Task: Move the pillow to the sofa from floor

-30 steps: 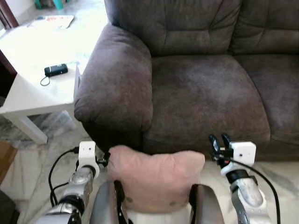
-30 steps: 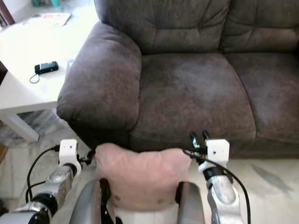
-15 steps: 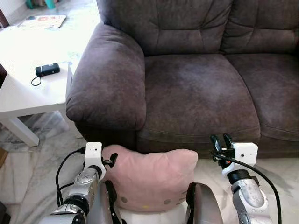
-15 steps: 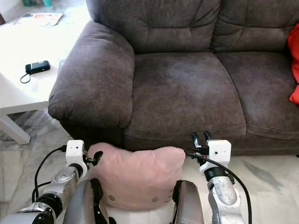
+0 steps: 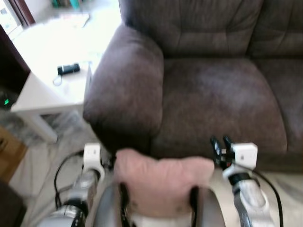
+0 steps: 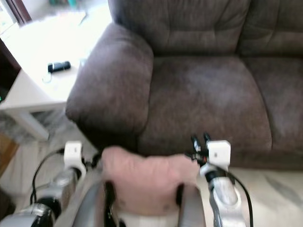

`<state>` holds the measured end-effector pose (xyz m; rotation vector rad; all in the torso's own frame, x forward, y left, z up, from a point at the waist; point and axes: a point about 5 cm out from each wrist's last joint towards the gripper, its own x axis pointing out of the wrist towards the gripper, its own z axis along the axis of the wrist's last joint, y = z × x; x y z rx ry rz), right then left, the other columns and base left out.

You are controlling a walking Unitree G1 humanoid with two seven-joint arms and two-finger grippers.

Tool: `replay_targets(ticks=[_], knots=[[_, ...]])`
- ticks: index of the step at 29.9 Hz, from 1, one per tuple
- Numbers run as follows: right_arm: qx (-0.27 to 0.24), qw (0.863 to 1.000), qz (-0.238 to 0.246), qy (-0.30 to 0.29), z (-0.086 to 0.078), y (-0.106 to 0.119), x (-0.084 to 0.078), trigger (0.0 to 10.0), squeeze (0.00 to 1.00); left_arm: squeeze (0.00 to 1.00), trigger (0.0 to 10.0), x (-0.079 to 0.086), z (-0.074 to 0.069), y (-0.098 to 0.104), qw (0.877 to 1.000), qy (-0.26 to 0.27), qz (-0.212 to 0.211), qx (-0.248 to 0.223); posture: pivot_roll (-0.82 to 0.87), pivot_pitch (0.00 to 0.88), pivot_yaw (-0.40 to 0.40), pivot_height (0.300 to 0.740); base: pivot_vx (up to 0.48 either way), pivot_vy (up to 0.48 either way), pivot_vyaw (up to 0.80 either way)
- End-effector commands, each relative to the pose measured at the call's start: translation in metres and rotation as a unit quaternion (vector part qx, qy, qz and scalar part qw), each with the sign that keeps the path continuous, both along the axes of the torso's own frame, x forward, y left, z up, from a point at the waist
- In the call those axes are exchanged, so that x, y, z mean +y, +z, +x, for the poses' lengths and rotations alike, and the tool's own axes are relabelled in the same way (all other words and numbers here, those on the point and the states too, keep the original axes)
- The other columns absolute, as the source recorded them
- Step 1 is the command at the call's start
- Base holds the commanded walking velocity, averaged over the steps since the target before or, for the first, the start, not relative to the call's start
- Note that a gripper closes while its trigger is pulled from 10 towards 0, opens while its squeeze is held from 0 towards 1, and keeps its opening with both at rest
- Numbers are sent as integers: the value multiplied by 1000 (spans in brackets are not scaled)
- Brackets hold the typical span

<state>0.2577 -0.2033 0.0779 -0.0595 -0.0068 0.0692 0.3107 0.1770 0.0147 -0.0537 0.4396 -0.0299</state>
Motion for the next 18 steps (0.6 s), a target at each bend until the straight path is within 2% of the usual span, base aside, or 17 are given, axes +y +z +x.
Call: replay_targets(ticks=[1,18], knots=[[2,1000,4,-5,-2,-1,-2,10000,0,0,10000,5,-8,-8,1000,0,1,21,-70,94,0,509,0,0,0],[4,1000,4,-5,-2,-1,-2,10000,0,0,10000,2,-12,-14,999,-21,3,35,-73,96,-1,509,0,0,0]])
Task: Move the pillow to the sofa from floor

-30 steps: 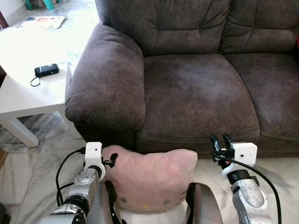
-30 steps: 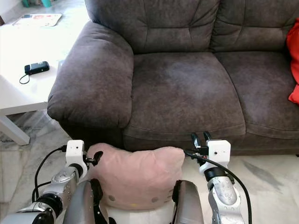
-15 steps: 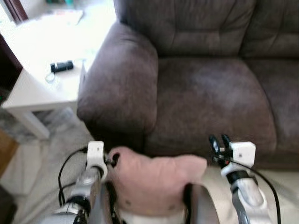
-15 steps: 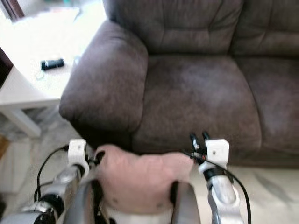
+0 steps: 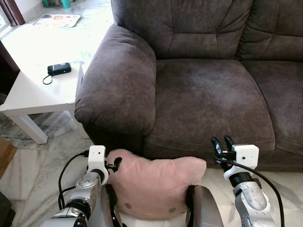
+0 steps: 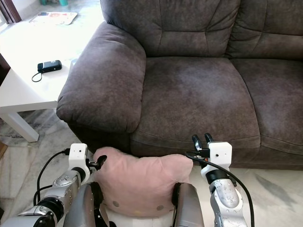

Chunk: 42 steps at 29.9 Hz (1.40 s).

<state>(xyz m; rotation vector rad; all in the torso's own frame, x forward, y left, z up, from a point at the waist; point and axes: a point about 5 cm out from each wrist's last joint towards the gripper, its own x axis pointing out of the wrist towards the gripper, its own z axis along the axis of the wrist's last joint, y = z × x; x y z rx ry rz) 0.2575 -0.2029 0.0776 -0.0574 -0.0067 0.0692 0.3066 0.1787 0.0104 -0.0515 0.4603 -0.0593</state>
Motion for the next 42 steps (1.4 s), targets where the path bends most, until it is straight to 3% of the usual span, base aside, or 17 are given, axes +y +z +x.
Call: replay_targets(ticks=[1,16,22,25,34,42], knots=[[4,1000,3,-4,-1,-1,-2,10000,0,0,10000,1,-9,-10,1000,-7,6,26,-72,97,-2,509,0,0,0],[4,1000,4,-8,-1,-1,-3,10000,0,0,10000,-1,-12,-14,999,-22,15,35,-68,109,-5,509,0,0,0],[4,1000,4,8,-9,1,3,10000,0,0,10000,5,-12,-12,999,-3,26,20,-63,166,-20,509,0,0,0],[5,1000,-3,-5,-14,2,-2,10000,0,0,10000,9,-13,-12,999,4,31,16,-67,185,-13,509,0,0,0],[-16,1000,-3,0,-27,24,1,10000,0,0,10000,10,-8,-6,1000,13,5,-3,-110,276,-36,509,0,0,0],[-43,999,-4,-2,-34,49,-5,10000,0,0,10000,0,13,16,999,-6,14,-47,-129,314,-56,509,0,0,0]])
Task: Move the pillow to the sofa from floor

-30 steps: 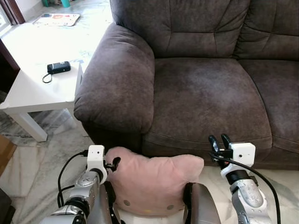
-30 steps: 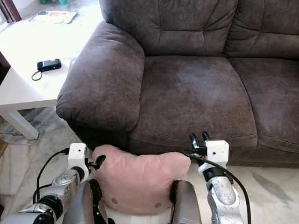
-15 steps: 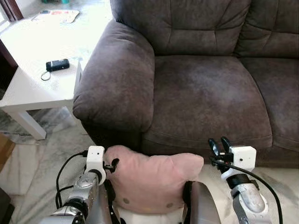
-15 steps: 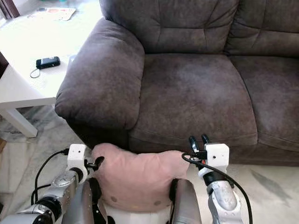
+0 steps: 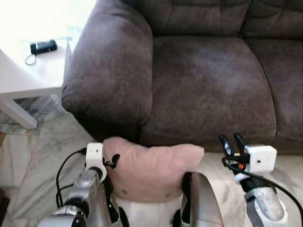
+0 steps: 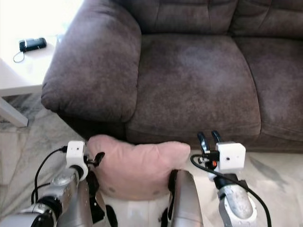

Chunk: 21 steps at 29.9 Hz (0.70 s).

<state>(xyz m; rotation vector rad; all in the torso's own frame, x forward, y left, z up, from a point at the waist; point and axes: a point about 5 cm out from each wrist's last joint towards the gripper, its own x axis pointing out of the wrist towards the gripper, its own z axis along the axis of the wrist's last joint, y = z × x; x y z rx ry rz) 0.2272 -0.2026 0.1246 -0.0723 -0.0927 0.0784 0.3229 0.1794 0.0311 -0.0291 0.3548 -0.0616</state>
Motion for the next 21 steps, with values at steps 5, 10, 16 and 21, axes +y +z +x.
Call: replay_targets(ticks=[5,10,16,21], knots=[[-8,1000,4,4,-10,17,1,10000,0,0,10000,-5,9,10,1000,-19,19,-15,-157,348,-70,509,0,0,0],[0,1000,1,9,-21,24,0,10000,0,0,10000,-6,9,11,999,-20,20,-18,-175,377,-82,509,0,0,0],[9,1000,-3,18,-29,32,2,10000,0,0,10000,-4,12,15,999,-11,24,-22,-177,406,-99,509,0,0,0],[10,1000,-4,23,-30,36,4,10000,0,0,10000,0,15,20,999,0,26,-33,-182,419,-106,509,0,0,0]])
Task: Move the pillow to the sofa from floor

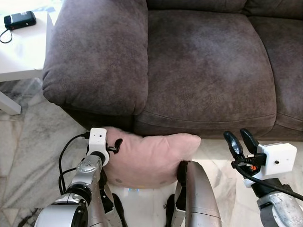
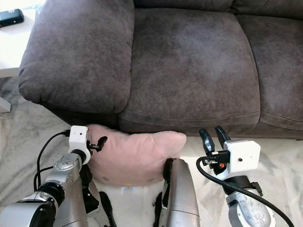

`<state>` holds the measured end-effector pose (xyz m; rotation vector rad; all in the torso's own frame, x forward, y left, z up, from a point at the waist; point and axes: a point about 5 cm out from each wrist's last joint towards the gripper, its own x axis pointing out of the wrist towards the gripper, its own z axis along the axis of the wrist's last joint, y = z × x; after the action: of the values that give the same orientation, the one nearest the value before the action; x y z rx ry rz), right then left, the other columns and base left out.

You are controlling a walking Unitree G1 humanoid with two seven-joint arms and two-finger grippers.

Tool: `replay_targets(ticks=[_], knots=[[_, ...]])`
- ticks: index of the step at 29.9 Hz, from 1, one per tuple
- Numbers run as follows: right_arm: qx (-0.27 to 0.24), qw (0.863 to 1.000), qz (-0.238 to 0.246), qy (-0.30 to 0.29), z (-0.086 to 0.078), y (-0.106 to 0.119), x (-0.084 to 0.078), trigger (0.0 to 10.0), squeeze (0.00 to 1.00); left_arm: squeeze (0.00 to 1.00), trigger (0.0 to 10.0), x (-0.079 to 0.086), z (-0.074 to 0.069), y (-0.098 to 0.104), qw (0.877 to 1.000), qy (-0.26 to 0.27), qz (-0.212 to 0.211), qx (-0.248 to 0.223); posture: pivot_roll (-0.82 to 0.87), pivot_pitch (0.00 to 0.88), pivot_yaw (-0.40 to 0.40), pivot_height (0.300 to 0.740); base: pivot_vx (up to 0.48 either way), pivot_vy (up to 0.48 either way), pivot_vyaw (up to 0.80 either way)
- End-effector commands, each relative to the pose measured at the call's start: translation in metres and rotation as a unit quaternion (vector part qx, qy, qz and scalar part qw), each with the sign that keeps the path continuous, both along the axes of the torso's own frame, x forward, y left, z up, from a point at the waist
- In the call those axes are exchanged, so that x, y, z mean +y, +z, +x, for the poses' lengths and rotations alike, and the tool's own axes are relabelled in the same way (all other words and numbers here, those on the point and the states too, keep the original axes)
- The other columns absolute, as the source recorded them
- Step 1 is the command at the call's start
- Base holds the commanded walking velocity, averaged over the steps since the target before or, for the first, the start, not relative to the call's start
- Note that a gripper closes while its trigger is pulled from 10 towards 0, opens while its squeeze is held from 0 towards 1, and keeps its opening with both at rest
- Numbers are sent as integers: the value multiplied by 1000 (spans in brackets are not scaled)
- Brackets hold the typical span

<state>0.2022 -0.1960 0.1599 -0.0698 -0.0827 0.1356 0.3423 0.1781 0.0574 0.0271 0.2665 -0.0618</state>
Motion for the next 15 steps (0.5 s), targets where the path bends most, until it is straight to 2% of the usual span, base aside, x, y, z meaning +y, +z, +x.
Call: replay_targets(ticks=[1,4,8,15], knots=[[4,1000,-5,-3,-5,2,-2,10000,0,0,10000,3,-3,-5,1000,8,1,8,-182,422,-107,509,0,0,0],[5,1000,-6,1,-8,7,-3,10000,0,0,10000,9,3,5,1000,28,7,-9,-186,440,-118,509,0,0,0],[8,1000,-6,3,-9,7,-3,10000,0,0,10000,11,5,8,999,38,8,-10,-186,445,-120,509,0,0,0],[14,1000,-9,8,-13,12,-2,10000,0,0,10000,8,4,4,999,36,0,5,-205,462,-139,509,0,0,0]])
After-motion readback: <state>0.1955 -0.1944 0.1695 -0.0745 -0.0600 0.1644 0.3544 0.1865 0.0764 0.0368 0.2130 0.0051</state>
